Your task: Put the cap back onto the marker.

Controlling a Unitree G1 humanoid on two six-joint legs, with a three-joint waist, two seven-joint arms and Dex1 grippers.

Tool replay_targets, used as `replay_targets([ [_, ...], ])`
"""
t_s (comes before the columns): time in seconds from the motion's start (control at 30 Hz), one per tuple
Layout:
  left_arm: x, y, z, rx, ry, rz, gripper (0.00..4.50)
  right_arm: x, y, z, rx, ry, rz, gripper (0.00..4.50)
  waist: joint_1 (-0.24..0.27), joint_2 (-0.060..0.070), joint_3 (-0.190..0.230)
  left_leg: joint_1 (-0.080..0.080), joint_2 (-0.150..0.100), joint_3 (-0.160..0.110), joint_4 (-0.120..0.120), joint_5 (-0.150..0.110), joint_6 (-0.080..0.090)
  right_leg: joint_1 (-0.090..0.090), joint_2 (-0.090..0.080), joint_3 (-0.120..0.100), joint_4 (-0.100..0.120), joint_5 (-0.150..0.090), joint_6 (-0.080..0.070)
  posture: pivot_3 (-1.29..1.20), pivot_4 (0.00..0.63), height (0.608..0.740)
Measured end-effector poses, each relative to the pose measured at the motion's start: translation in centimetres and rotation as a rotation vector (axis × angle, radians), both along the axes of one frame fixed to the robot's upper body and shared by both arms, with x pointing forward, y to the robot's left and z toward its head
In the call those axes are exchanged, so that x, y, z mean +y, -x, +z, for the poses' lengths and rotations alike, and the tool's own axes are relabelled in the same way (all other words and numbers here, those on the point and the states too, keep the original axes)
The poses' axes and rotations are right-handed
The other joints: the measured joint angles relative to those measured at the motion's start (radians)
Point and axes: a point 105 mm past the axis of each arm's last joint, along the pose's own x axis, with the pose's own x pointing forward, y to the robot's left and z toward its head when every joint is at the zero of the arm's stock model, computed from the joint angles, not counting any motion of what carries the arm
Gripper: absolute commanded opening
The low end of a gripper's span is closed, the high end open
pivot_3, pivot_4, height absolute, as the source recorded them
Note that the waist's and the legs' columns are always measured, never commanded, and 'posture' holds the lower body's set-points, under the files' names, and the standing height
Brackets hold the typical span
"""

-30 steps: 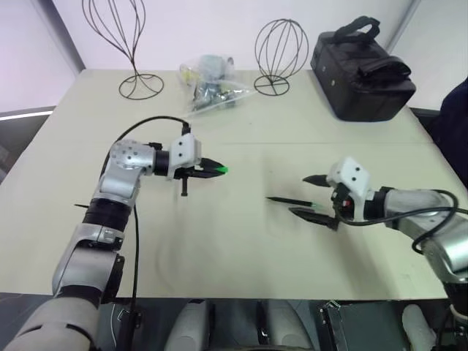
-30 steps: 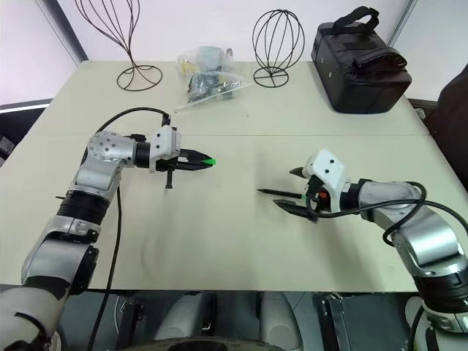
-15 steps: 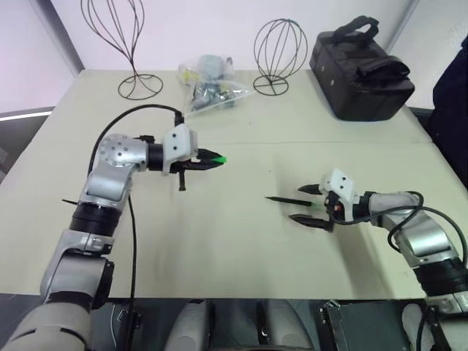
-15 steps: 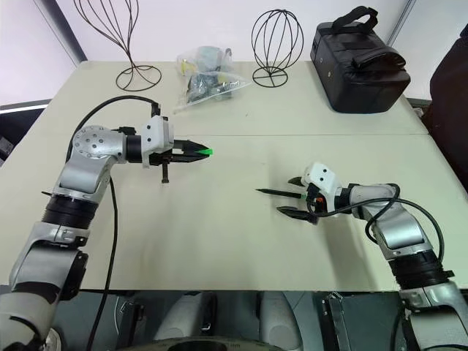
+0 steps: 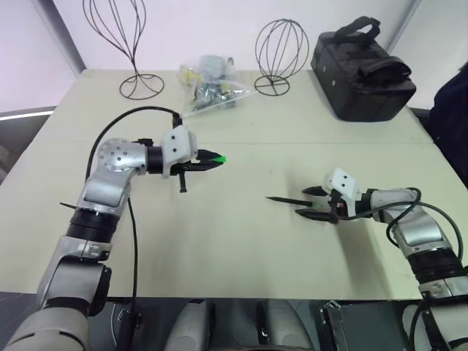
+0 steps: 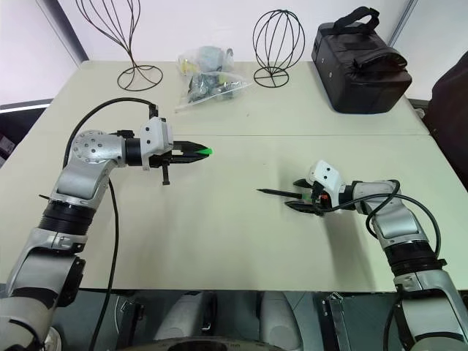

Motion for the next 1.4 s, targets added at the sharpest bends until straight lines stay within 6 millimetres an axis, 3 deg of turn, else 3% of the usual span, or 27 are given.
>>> replay_targets([
  [0.13,0.0,0.0,0.0,-0.002,0.002,0.004,0.00,0.1,0.1,-0.1,-0.004,0.003,0.005,0.05,0.000,0.000,0.000,0.000,0.000,0.000,0.000,0.000,0.000,0.000,0.000,0.000,0.000,0.000,0.000,0.00,0.150,0.740],
  [0.57,0.0,-0.2,-0.6,0.018,-0.004,-0.016,0.00,-0.1,0.7,0.2,-0.071,0.093,-0.018,0.05,0.005,0.000,0.000,0.000,-0.001,0.000,0.000,0.000,0.000,0.000,-0.001,0.000,0.000,0.000,0.000,0.00,0.150,0.740],
  [0.8,-1.9,-1.2,-0.7,-0.042,-0.013,-0.111,0.00,-1.4,0.8,4.0,-0.271,0.404,-0.052,0.05,0.004,0.000,0.000,0.000,-0.002,0.000,0.000,0.000,0.000,0.000,-0.001,-0.001,0.000,0.000,0.000,0.00,0.150,0.740],
  [0.93,-3.6,-2.1,-0.5,-0.096,0.006,-0.163,0.00,-0.4,1.0,6.1,-0.345,0.460,-0.060,0.05,0.001,0.000,0.000,0.000,-0.002,0.000,0.000,0.000,0.000,-0.001,0.000,0.000,0.000,0.000,0.000,0.00,0.150,0.740],
  [1.13,-4.9,-2.8,-1.9,-0.069,0.045,-0.188,0.00,1.1,1.2,8.4,-0.410,0.463,-0.061,0.05,0.002,0.000,0.000,-0.001,-0.002,0.001,0.000,0.000,0.000,-0.001,0.000,0.000,0.000,0.000,0.000,0.00,0.150,0.740],
  [1.4,-4.8,-3.2,-2.9,-0.014,0.072,-0.185,0.00,1.8,0.9,9.8,-0.439,0.458,-0.066,0.05,0.001,0.000,0.000,-0.001,-0.002,0.000,0.000,0.000,0.000,-0.001,0.000,-0.001,-0.001,0.000,0.000,0.00,0.150,0.740],
])
